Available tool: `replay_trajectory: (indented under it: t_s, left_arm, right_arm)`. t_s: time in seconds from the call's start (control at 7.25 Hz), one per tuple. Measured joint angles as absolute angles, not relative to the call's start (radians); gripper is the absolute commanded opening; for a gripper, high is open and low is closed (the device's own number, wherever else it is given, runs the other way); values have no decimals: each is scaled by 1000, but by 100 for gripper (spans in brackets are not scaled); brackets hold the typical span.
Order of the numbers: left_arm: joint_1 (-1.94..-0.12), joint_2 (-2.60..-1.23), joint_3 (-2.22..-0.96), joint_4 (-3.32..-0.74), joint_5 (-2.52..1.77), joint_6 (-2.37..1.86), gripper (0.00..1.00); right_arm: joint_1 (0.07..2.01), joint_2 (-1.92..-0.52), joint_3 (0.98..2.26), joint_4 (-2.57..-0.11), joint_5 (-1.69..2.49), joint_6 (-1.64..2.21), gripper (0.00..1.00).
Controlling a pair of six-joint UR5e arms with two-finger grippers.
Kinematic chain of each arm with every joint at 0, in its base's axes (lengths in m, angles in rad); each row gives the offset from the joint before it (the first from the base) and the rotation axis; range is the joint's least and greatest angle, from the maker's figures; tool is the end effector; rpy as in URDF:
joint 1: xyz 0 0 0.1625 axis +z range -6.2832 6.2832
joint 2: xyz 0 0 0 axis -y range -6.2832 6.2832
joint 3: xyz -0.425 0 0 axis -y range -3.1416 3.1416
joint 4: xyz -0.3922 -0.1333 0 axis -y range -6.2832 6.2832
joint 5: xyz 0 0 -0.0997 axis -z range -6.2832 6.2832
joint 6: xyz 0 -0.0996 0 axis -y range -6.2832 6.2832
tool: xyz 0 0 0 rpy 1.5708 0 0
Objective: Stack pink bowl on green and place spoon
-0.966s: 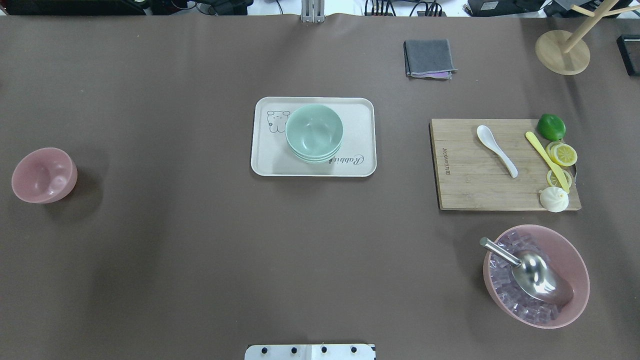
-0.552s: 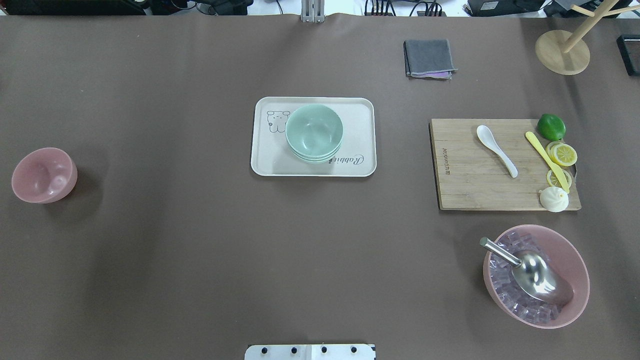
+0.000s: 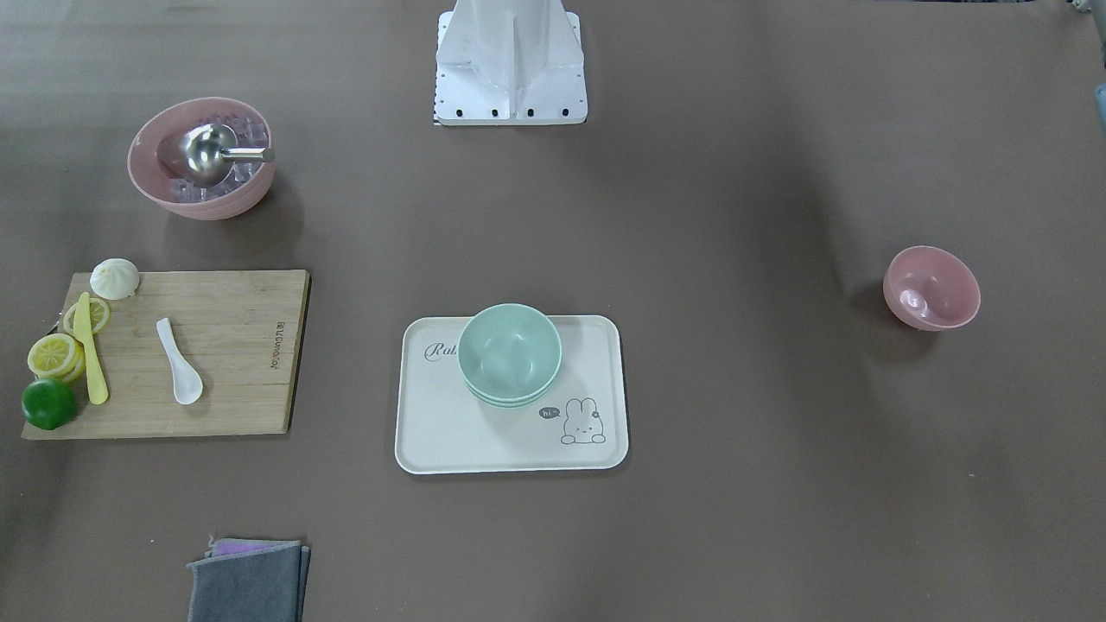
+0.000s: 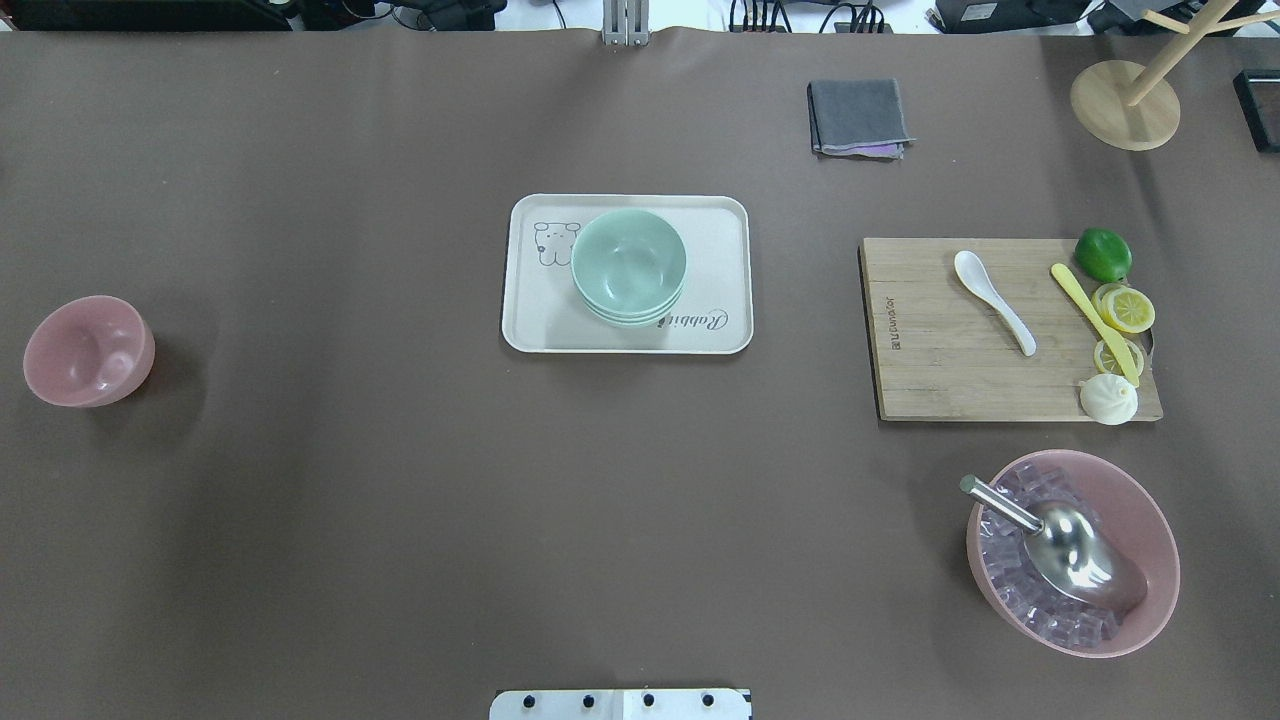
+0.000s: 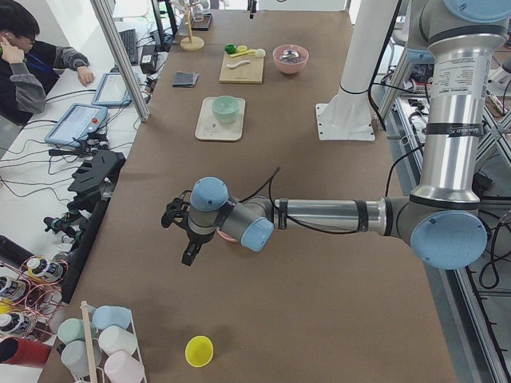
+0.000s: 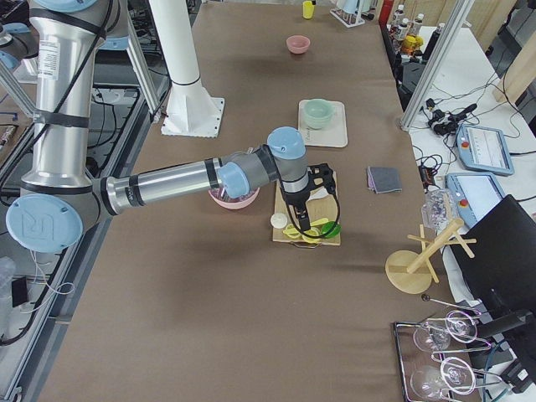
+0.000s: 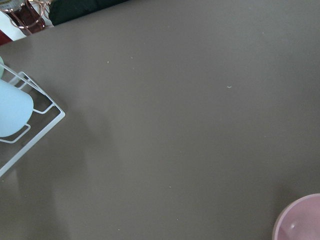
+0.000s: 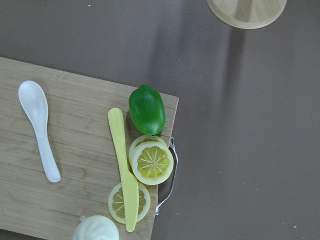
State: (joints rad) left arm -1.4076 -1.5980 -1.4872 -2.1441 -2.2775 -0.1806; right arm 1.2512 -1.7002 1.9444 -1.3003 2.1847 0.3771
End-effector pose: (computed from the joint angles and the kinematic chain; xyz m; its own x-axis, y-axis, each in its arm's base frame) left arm 0.0179 -0.5314 0.6260 0.7123 0.2790 -0.6441 -0.0135 0.9229 0.3848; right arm -0.0701 -0.4535 0.5109 0.7394 -0.1848 0.6475 0.0013 0.9620 0.2730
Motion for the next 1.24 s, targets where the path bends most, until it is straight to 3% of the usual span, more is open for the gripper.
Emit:
replay_trajectory:
  t_s: [0.28,0.69,0.97,1.24]
  left_arm:
    - [-1283,-1604,-1455,-2246,-2278,-372,97]
    - [-1184,-1605,-1385,-2393,-2274,-492,85]
    - [-1165,-1600,-1361,-2451,-2274,-495,65]
    - [-1148,-1594,-1358,-2481,-2275,-492,37]
  right_arm:
    - [1189,-1700,1944,-1249,2153,480,100]
    - [1178,-1700,1939,-1234,2147,496,100]
    - [1177,-1700,1938,-1232,2146,497,100]
    - [1177,-1700,1938,-1232,2146,497,100]
